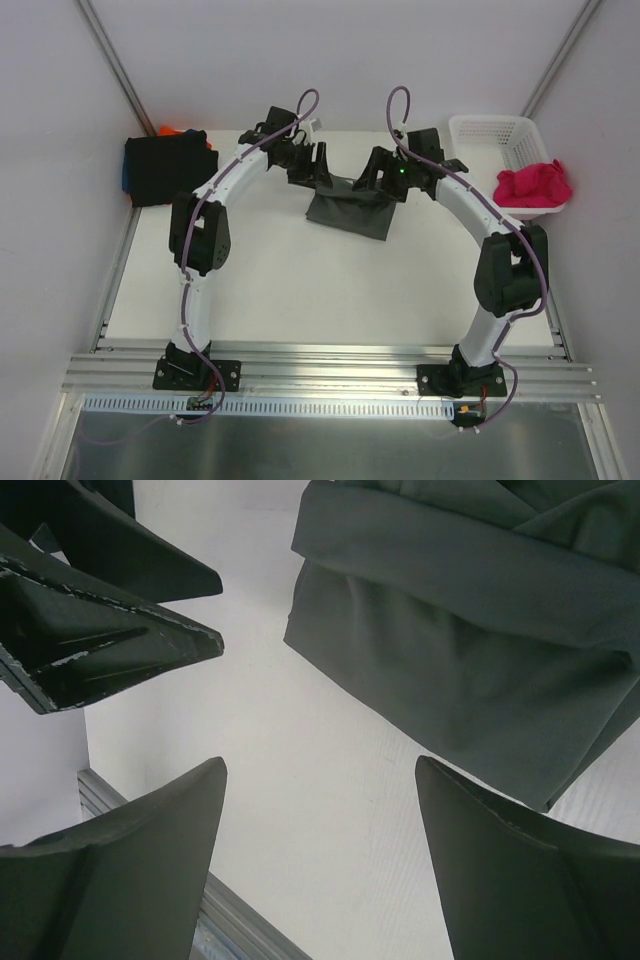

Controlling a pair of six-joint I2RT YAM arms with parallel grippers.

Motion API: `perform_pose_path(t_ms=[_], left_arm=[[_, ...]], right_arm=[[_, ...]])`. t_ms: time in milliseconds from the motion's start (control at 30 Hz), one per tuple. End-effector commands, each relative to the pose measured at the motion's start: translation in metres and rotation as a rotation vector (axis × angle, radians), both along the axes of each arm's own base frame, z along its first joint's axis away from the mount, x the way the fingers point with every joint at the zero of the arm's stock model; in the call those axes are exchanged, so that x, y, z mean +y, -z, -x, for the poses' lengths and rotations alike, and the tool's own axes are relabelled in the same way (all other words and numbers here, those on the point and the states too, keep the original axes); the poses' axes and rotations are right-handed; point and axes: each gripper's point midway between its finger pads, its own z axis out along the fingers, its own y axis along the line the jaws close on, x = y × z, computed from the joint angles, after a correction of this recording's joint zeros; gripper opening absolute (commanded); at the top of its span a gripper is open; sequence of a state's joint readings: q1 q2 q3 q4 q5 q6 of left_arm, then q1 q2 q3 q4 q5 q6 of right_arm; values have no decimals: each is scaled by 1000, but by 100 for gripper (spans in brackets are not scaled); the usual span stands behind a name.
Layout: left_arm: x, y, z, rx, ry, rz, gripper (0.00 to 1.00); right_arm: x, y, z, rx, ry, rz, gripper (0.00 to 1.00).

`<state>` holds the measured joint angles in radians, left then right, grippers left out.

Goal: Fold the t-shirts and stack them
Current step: Fold the tshirt

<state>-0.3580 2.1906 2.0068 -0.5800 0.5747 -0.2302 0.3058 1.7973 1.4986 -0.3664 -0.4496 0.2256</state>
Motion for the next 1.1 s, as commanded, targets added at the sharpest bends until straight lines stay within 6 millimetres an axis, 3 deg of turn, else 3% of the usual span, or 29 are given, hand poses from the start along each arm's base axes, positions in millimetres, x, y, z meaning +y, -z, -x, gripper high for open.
perform_pose_path(t_ms=[0, 367, 667, 867, 1067], left_arm=[[-21, -9, -2, -5, 30, 61, 62], [-36, 29, -5, 66, 34, 58, 61], [-44, 58, -30, 48, 14, 41, 61], [-48, 64, -39, 29, 7, 42, 61], [-55, 43, -64, -87, -11, 62, 63]], right_arm=[[2, -18, 8, -66, -15, 2, 80], [4, -18, 2, -75, -1, -1, 81], [2, -17, 0, -72, 11, 7, 82], [-1, -13, -1, -67, 21, 19, 82], [-1, -8, -3, -69, 26, 30, 82]])
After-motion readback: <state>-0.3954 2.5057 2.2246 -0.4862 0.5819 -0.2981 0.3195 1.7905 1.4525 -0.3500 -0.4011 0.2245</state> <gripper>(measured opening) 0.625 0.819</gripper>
